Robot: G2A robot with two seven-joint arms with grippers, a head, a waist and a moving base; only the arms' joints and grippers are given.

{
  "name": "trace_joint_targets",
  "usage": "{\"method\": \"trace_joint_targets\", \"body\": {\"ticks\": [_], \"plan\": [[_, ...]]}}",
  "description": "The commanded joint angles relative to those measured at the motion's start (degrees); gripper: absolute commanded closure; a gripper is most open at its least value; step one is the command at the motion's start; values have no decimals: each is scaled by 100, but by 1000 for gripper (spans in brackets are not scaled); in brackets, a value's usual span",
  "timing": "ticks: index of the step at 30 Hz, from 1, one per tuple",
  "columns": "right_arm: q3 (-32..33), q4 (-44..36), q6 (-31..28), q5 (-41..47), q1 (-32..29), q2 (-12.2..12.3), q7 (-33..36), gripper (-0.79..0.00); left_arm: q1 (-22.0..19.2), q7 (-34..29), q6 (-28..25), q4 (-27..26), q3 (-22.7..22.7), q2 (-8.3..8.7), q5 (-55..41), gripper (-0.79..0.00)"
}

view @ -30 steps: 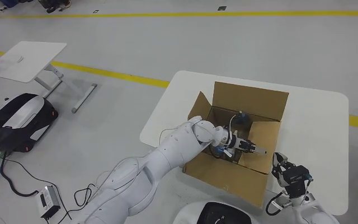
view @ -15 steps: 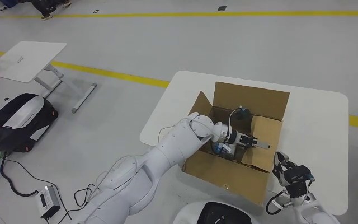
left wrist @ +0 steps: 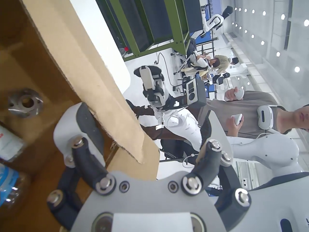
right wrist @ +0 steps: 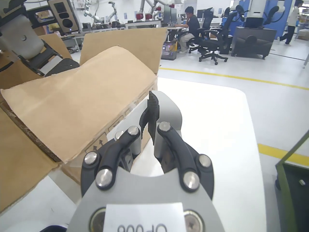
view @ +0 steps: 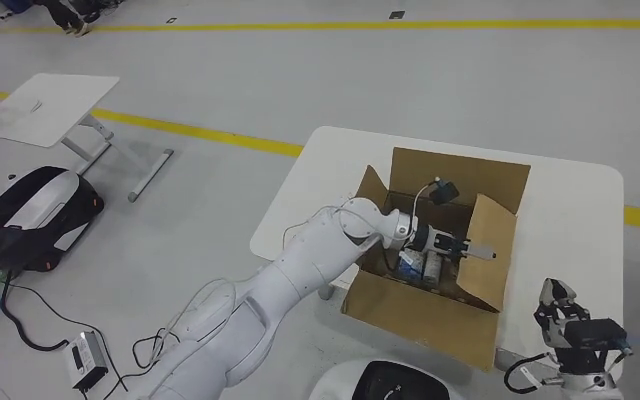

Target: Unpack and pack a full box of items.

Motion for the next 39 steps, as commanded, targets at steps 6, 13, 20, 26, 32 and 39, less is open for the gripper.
{"method": "trace_joint_targets", "body": {"ticks": [6, 13, 20, 26, 32, 39], "plan": [[536, -434, 300, 265, -611, 17, -77, 0, -61, 33, 68, -325, 178, -105, 49, -785], [750, -541, 587, 488, -963, -11, -116, 0, -347, 395, -59, -588, 642, -319, 706, -785], [1054, -839, 1005, 772, -1466, -57, -391, 0, -646, 1177, 54, -227, 1275, -700, 1419, -785], [1402, -1081, 1307, 1038, -1877, -98, -519, 0, -732, 1468, -40, 116, 1600, -1027, 1393, -785], [1725, -1296, 1446, 1199, -2153, -129, -424, 0, -848, 1765, -57, 527, 1935, -1317, 1859, -785], [1854, -1429, 1354, 1210, -2230, -160, -335, 0, -921, 2103, -41, 874, 2121, -1530, 2469, -785]]}}
